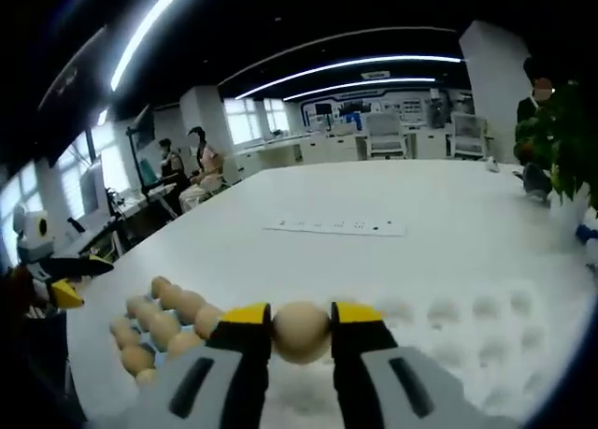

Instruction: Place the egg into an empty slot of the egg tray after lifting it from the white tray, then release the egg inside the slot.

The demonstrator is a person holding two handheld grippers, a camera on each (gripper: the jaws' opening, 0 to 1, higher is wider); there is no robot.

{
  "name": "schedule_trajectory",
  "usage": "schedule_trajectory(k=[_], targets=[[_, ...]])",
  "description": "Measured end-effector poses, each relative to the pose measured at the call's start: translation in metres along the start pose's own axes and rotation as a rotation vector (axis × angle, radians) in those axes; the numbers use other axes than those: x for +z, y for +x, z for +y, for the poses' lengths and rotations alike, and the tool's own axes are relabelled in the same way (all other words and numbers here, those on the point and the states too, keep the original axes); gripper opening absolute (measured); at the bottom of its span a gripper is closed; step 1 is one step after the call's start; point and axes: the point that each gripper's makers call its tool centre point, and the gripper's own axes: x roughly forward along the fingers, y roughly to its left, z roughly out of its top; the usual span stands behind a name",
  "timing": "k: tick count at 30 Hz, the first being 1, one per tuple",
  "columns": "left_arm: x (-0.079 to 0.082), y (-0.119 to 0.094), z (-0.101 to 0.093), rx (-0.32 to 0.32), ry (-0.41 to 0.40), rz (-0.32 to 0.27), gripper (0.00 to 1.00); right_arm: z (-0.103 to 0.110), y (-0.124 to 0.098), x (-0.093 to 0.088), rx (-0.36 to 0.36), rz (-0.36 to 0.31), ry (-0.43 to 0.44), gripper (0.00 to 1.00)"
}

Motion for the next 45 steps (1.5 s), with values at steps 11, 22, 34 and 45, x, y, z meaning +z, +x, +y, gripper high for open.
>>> schedule_trajectory(k=[11,22,34,45], targets=[[-0.001,-0.002,0.003,0.006,-0.007,-0.002,0.79,0.02,0.015,-0.01,0.055,0.04,-0.027,0.24],[-0.003,-0.003,0.003,0.008,-0.007,-0.002,0.8,0.037,0.028,-0.02,0.091,0.064,-0.035,0.24],[-0.004,-0.003,0.005,0.008,-0.014,-0.001,0.79,0.04,0.031,-0.032,0.111,0.1,-0.013,0.23],[-0.001,-0.003,0.004,0.006,-0.005,-0.003,0.79,0.035,0.027,-0.027,0.118,0.087,-0.027,0.02]])
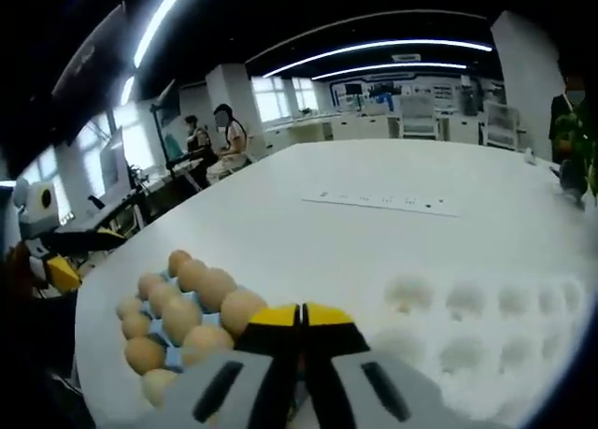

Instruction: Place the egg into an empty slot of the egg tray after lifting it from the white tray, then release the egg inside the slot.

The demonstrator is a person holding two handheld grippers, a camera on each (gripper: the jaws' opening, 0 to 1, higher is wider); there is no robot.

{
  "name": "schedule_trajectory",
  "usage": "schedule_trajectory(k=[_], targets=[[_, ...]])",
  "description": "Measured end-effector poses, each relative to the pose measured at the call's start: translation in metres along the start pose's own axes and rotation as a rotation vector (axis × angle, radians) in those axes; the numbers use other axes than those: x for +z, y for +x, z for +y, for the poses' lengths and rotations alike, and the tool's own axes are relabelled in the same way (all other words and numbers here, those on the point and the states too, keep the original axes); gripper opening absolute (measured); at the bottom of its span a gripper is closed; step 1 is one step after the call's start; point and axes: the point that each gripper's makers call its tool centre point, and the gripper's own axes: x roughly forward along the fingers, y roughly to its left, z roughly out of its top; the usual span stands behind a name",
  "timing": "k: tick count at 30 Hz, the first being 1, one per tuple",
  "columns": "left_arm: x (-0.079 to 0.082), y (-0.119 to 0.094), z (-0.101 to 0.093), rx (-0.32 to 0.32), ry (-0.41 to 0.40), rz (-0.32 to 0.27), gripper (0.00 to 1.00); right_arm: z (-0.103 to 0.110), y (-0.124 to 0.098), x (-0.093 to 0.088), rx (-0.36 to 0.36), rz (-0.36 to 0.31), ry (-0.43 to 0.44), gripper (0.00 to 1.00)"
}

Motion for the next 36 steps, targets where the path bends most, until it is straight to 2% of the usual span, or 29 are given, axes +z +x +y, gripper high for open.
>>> schedule_trajectory(k=[3,10,11,13,14,17,19,20,21,23,26,29,36], targets=[[0.001,0.0,-0.001,-0.001,0.001,-0.002,0.79,0.003,-0.005,0.003,0.018,-0.017,0.005,0.04],[0.002,0.002,-0.003,-0.004,0.005,-0.002,0.79,-0.003,-0.015,0.01,0.017,-0.06,0.05,0.14],[0.002,0.002,-0.003,-0.004,0.006,-0.001,0.79,-0.004,-0.017,0.012,0.023,-0.084,0.086,0.17],[0.003,0.002,-0.004,-0.006,0.007,-0.003,0.79,-0.003,-0.021,0.016,0.04,-0.121,0.102,0.21],[0.003,0.001,-0.004,-0.006,0.01,-0.004,0.79,0.0,-0.025,0.024,0.06,-0.173,0.102,0.24],[0.003,0.001,-0.003,-0.001,0.011,-0.002,0.79,0.004,-0.033,0.037,0.081,-0.256,0.082,0.42],[0.003,0.001,-0.002,0.002,0.017,-0.002,0.8,0.005,-0.04,0.047,0.079,-0.313,-0.001,0.56],[0.002,0.001,-0.002,0.003,0.018,-0.001,0.81,0.005,-0.041,0.049,0.075,-0.325,-0.01,0.64],[0.003,0.001,-0.003,0.0,0.019,0.003,0.81,0.006,-0.047,0.059,0.066,-0.381,-0.025,0.76],[0.005,0.001,-0.007,-0.008,0.028,0.0,0.83,0.007,-0.055,0.066,0.079,-0.427,0.034,0.91],[0.01,-0.001,-0.012,-0.021,0.029,-0.013,0.85,0.009,-0.06,0.059,0.1,-0.386,0.056,0.91],[0.012,-0.004,-0.014,-0.023,0.018,-0.029,0.88,0.012,-0.069,0.055,0.1,-0.389,0.036,0.96],[0.011,-0.011,-0.019,-0.031,0.005,-0.042,0.89,0.017,-0.087,0.056,0.108,-0.429,0.084,0.97]])
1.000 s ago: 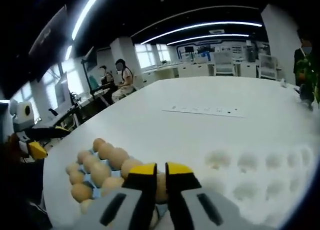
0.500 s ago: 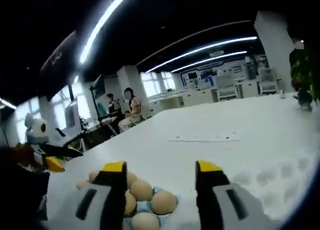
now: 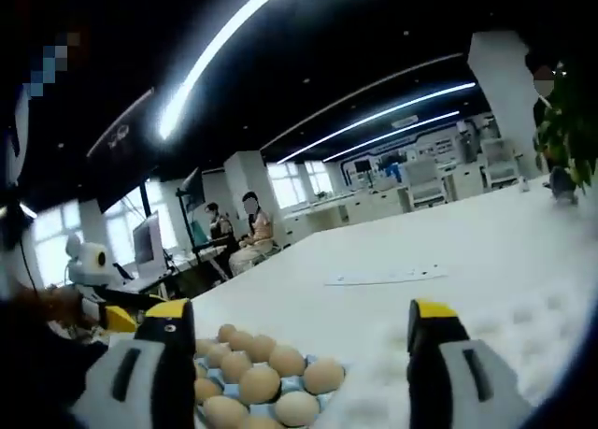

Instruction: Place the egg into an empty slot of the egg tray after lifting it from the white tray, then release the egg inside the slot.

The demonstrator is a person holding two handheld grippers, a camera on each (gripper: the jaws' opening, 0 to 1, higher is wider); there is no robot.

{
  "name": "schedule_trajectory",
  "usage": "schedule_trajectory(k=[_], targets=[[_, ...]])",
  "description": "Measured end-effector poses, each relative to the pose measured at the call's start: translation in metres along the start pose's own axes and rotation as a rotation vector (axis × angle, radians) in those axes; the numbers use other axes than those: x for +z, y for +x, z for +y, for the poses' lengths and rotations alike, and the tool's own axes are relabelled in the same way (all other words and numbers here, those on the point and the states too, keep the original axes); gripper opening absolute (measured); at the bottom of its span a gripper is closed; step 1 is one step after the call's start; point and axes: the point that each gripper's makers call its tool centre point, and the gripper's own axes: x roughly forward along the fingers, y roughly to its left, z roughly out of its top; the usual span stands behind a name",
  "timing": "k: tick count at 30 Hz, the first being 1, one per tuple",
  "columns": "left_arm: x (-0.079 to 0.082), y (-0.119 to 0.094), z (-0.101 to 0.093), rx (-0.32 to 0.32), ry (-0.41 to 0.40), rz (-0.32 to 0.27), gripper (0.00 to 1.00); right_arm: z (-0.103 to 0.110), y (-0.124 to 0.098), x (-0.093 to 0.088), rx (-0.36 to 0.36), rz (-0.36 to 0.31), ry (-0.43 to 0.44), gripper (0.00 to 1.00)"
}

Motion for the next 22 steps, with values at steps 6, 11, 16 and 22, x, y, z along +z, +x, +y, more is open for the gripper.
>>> schedule_trajectory(k=[6,11,16,22], targets=[[0.004,-0.006,0.0,0.009,0.013,-0.021,0.91,0.0,-0.009,0.001,-0.019,-0.002,-0.002,0.94],[0.003,-0.008,-0.003,0.001,0.012,-0.024,0.9,0.001,-0.015,0.002,-0.035,-0.007,0.001,0.93],[0.002,-0.01,-0.007,-0.01,0.011,-0.026,0.89,0.0,-0.019,0.001,-0.044,-0.007,0.003,0.91],[0.003,-0.014,-0.007,-0.011,0.016,-0.03,0.88,0.0,-0.021,0.005,-0.056,-0.024,0.009,0.9]])
